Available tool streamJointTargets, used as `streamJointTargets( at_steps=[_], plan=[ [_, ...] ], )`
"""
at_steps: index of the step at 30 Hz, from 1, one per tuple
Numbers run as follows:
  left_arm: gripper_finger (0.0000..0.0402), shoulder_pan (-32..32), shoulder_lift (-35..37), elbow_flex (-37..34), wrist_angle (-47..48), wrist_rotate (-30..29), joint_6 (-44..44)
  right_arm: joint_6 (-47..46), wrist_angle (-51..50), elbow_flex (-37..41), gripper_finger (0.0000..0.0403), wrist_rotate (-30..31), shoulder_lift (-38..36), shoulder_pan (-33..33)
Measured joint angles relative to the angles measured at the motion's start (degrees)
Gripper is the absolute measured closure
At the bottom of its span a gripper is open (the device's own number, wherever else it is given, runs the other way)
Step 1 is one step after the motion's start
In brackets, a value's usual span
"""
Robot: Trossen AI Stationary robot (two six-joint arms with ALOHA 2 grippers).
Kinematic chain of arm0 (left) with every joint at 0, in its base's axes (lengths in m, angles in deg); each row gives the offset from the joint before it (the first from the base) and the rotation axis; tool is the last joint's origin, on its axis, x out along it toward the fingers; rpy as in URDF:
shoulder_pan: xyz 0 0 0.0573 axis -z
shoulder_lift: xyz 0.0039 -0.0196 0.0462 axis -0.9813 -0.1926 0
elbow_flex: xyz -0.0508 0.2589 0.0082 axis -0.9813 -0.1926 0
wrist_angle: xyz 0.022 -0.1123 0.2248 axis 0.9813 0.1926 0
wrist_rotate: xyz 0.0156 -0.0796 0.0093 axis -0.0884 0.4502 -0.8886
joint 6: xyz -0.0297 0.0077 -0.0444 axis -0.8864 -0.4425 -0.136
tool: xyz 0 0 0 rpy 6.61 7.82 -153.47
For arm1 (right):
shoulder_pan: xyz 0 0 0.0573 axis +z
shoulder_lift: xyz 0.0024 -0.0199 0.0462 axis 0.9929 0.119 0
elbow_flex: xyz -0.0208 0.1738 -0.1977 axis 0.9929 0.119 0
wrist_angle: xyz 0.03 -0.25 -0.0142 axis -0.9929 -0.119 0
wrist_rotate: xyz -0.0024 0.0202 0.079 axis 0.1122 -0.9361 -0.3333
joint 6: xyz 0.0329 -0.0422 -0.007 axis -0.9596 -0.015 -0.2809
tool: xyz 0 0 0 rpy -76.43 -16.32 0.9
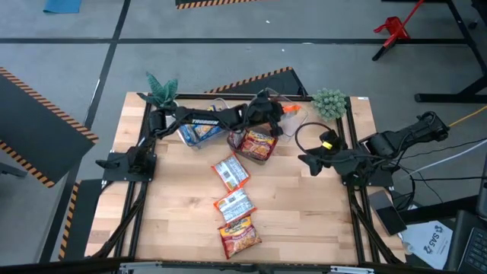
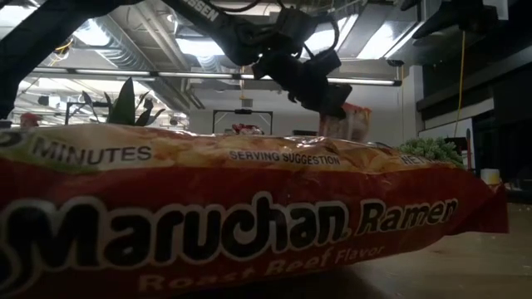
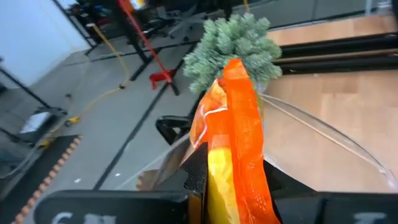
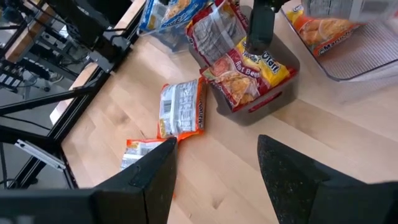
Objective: Sort Maruchan noodles
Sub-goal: Put the orange noodle pack into the right transparent bin
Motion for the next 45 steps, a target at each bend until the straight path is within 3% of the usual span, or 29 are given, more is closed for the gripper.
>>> streamJointTargets(
  at_steps=[6,11,25,36,45],
  plan=[
    [0.0355,0.71,0.0,0.0,-1.36,-2.22,4.61,-0.04,0.03,0.0,0.0197,0.6,-0.01,0.0],
    [0.0355,0.49,-0.62,0.06,-1.43,-6.54,0.54,-0.09,0.12,0.0,0.0197,0.7,-0.01,-0.02],
    [0.0356,2.42,-4.72,0.0,-1.23,-5.95,-0.26,-1.2,0.34,0.0,0.0197,0.58,0.03,-0.02],
    [0.0313,2.56,-4.72,0.0,-1.31,7.99,-3.83,-1.18,0.32,0.02,0.0197,0.51,0.03,-0.02],
    [0.0256,2.89,-2.37,0.02,1.61,15.19,-8.87,-1.18,0.37,0.02,0.0197,0.03,0.05,-0.07]
  ],
)
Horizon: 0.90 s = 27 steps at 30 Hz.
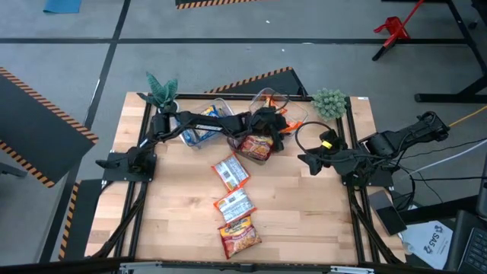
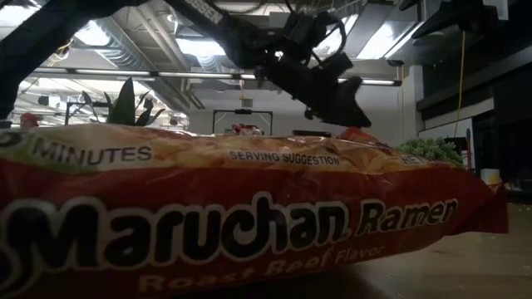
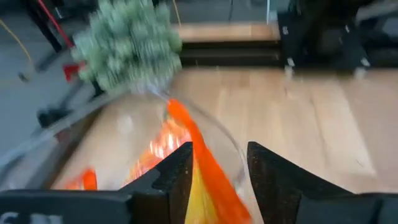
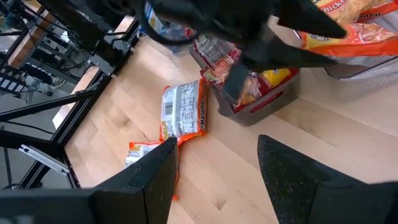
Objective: Sort Maruchan noodles
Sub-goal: Put the orange noodle pack into the right transparent bin
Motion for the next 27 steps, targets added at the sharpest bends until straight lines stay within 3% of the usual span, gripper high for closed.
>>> streamJointTargets(
  at_steps=[6,8,12,18,27],
  plan=[
    [0.0245,-0.89,7.8,-0.06,8.21,0.83,-1.92,0.0,0.05,0.02,0.0197,0.37,0.0,0.02],
    [0.025,-1.74,8.34,0.21,7.05,4.29,-2.42,0.0,0.04,0.02,0.0197,0.71,0.0,0.0],
    [0.0286,-3.41,7.64,-0.04,9.09,8.54,-5.05,0.0,0.08,0.02,0.0197,1.11,0.0,-0.07],
    [0.0388,-4.53,4.34,-0.04,11.02,11.58,-5.38,0.0,0.54,0.02,0.0197,1.13,0.0,-0.09],
    [0.04,-4.9,0.59,-0.02,10.87,12.91,-6.26,-0.02,0.38,0.02,0.0197,4.05,0.71,-0.11]
  ],
)
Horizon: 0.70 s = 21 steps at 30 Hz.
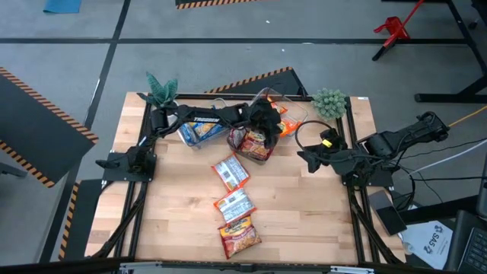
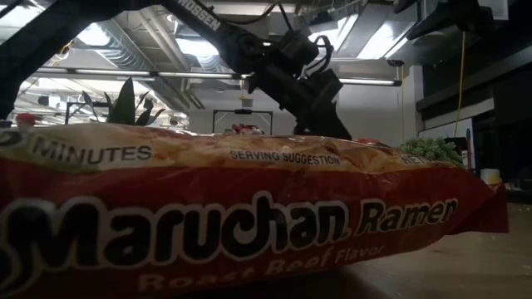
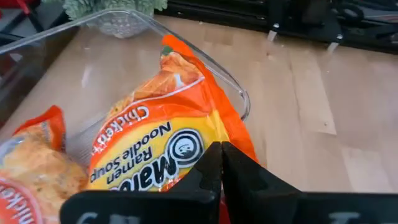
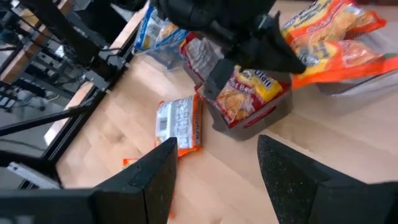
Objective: Sort Maruchan noodles
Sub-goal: Put the orange noodle pack into the right transparent bin
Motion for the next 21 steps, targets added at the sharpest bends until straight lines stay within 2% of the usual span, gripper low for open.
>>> streamJointTargets(
  at_steps=[5,9,14,21],
  plan=[
    [0.04,0.04,-0.91,0.03,-0.15,0.33,1.25,0.02,-0.99,0.0,0.0197,1.57,2.51,-2.51],
    [0.04,-0.21,-0.1,-0.04,1.26,-0.75,0.41,-0.46,-2.0,0.01,0.0197,-0.66,5.11,-9.03],
    [0.04,-1.68,4.93,-0.03,3.86,-1.05,-3.36,-0.59,-4.4,0.02,0.0197,-9.61,8.02,-21.02],
    [0.0399,-2.75,12.94,-0.03,8.67,-0.67,-4.78,17.25,-2.71,0.02,0.0197,-25.05,14.25,-39.06]
  ],
)
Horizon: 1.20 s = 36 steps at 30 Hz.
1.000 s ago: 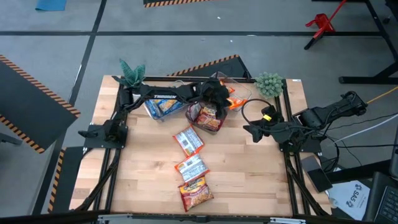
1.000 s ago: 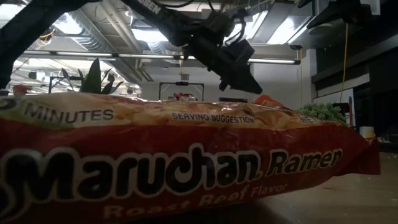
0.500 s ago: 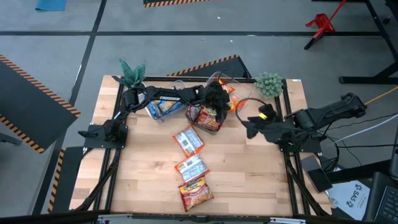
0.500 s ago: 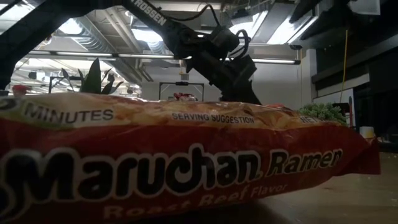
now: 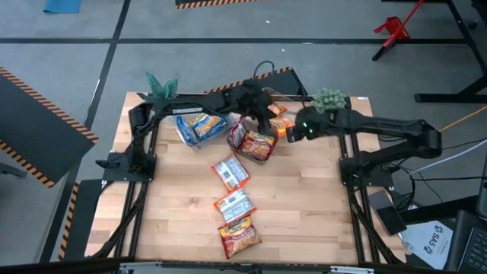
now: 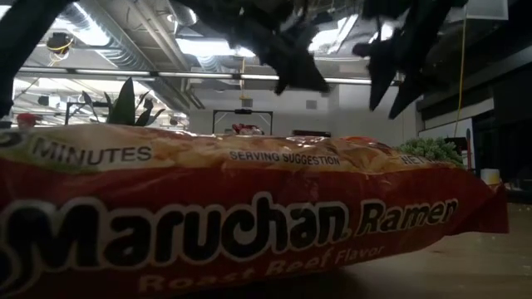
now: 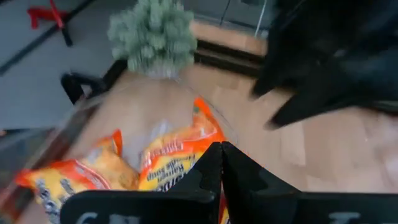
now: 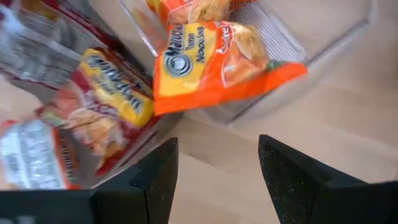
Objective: Sort Maruchan noodles
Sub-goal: Put the orange noodle pack into the right transparent bin
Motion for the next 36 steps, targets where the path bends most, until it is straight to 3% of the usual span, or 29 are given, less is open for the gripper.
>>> streamJointTargets(
  at_steps=[4,8,19,27,31,36],
  plan=[
    [0.0399,0.05,3.98,0.01,1.91,-1.89,0.39,8.03,4.23,0.0,0.0202,-7.97,4.76,-6.98],
    [0.0399,0.13,7.54,0.01,2.46,-2.82,1.97,11.43,7.29,0.0,0.0238,-11.25,8.71,-9.67],
    [0.0399,0.13,10.55,0.03,5.35,-6.75,3.21,15.91,7.85,0.0,0.0395,-9.35,13.33,-12.51],
    [0.0399,0.13,10.52,0.03,6.66,-6.82,3.32,16.92,6.09,-0.02,0.0392,-5.03,16.01,-15.95],
    [0.0399,0.13,10.52,0.03,6.69,-6.79,3.31,18.1,7.33,-0.02,0.0401,-5.63,16.86,-17.81],
    [0.0399,0.13,10.5,0.03,9.09,-6.79,3.3,20.31,5.69,-4.99,0.0402,-3.52,16.38,-16.76]
  ],
)
